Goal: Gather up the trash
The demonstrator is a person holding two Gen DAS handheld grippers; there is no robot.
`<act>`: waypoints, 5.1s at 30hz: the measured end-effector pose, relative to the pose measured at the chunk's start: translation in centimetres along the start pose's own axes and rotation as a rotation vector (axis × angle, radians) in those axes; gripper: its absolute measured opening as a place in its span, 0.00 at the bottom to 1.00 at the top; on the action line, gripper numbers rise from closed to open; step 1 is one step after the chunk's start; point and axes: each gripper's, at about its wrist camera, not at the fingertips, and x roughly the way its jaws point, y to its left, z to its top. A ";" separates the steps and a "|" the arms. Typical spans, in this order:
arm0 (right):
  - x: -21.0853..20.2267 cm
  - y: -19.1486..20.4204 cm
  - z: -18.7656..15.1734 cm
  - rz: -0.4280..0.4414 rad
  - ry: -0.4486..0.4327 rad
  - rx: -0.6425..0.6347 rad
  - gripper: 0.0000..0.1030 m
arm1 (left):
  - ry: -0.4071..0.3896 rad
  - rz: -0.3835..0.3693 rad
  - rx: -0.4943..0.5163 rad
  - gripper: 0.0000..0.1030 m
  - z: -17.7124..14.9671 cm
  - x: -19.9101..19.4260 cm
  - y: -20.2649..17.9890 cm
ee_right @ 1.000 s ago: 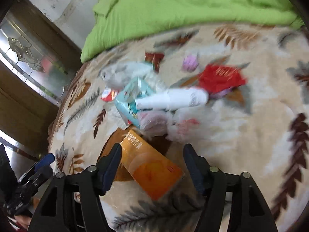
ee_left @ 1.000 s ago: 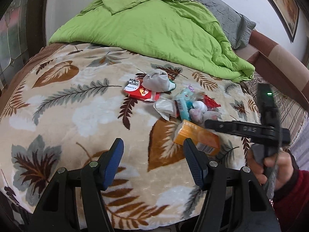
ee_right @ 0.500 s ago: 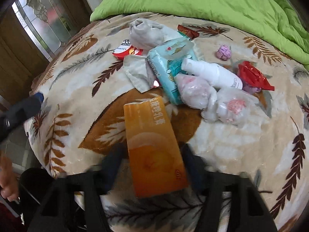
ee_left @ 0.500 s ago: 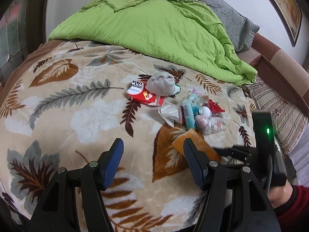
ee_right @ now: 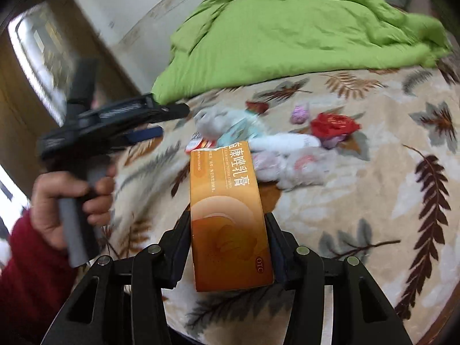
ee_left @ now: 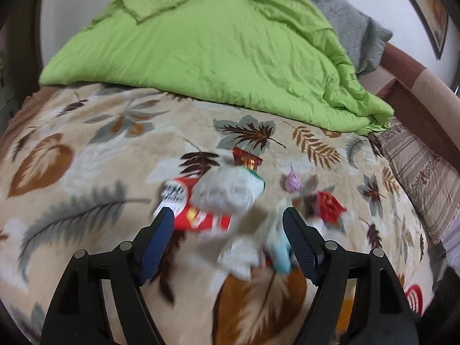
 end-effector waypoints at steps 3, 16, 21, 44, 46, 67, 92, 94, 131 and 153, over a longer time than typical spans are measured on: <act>-0.7 -2.2 0.3 0.018 -0.026 0.097 0.51 | 0.049 0.031 -0.014 0.74 1.3 3.9 -0.3; -1.1 -2.7 0.8 0.004 -0.070 0.126 0.51 | -0.022 0.083 -0.003 0.28 -1.5 3.5 -0.7; -1.5 -1.5 0.6 -0.047 -0.097 0.065 0.51 | -0.108 0.069 0.026 0.28 -4.6 -2.0 -1.2; -5.1 1.8 -1.9 -0.188 -0.191 -0.077 0.51 | -0.335 0.250 0.119 0.28 -15.0 -10.4 -2.2; -5.1 1.5 -1.9 -0.187 -0.192 -0.064 0.51 | -0.332 0.247 0.117 0.28 -15.1 -10.3 -2.2; -5.2 2.1 -2.1 -0.187 -0.188 -0.077 0.51 | -0.325 0.250 0.110 0.29 -15.3 -9.9 -1.6; -4.8 2.3 -2.1 -0.180 -0.183 -0.078 0.51 | -0.325 0.250 0.110 0.29 -15.2 -9.8 -1.8; -4.9 2.2 -2.0 -0.179 -0.183 -0.079 0.51 | -0.325 0.250 0.110 0.29 -15.2 -9.8 -1.8; -5.1 2.1 -2.1 -0.173 -0.201 -0.060 0.51 | -0.336 0.236 0.121 0.29 -15.2 -9.7 -2.5; -23.5 -7.3 -8.6 -0.295 -0.345 0.245 0.51 | -0.274 -0.118 0.320 0.29 -16.7 -13.6 -17.1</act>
